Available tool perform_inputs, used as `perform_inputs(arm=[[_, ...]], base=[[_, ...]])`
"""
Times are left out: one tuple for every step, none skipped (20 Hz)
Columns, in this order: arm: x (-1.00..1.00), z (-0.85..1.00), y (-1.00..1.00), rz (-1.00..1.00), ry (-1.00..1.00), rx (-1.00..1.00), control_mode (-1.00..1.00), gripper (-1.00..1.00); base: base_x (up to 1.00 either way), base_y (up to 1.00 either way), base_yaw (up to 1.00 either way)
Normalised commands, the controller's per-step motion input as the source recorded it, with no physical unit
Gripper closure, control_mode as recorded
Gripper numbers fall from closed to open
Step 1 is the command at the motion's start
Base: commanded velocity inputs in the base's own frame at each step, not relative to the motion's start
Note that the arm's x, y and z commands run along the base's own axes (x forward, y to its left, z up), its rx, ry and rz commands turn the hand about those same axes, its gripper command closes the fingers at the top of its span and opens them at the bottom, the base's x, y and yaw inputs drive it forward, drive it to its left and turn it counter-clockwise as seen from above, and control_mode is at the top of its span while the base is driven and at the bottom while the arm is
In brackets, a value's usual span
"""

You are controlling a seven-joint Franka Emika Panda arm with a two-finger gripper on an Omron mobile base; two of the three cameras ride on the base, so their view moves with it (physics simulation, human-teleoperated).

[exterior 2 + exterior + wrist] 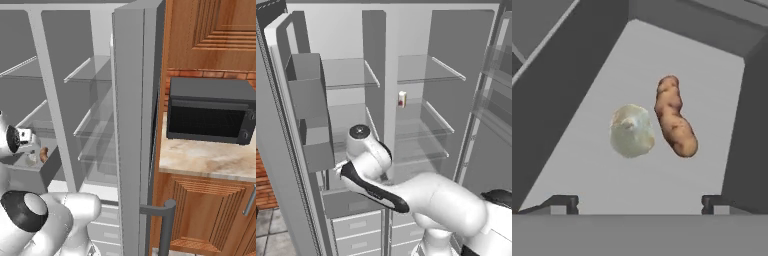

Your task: Take the potato and garlic from the fridge shelf and place them in the freezer drawer to begin freezing them.

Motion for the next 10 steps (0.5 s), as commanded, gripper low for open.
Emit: perform_inputs(arm=[[-1.0, 0.84, -0.08, -0.08, -0.45, 0.0, -1.0, -1.0], [-1.0, 0.94, -0.14, -0.08, -0.5, 0.0, -1.0, -1.0], [-1.0, 1.0, -0.21, -0.08, -0.51, 0.02, -1.0, -1.0], [-1.0, 1.0, -0.31, -0.06, -0.53, 0.05, -1.0, -1.0], [-1.0, 1.0, -0.35, -0.03, -0.57, 0.07, -1.0, -1.0], [-1.0, 1.0, -0.39, -0.01, -0.6, 0.07, -1.0, -1.0], [-1.0, 1.0, -0.41, -0.01, -0.59, 0.08, -1.0, -1.0], [-1.0, 1.0, -0.44, -0.01, -0.57, 0.09, -1.0, -1.0], [-1.0, 1.0, -0.48, -0.01, -0.56, 0.11, -1.0, -1.0], [-1.0, 1.0, -0.52, -0.02, -0.55, 0.12, -1.0, -1.0]], base=[[0.0, 0.0, 0.0], [0.0, 0.0, 0.0], [0.0, 0.0, 0.0], [0.0, 0.0, 0.0], [0.0, 0.0, 0.0], [0.0, 0.0, 0.0], [0.0, 0.0, 0.0], [0.0, 0.0, 0.0], [0.0, 0.0, 0.0], [0.0, 0.0, 0.0]])
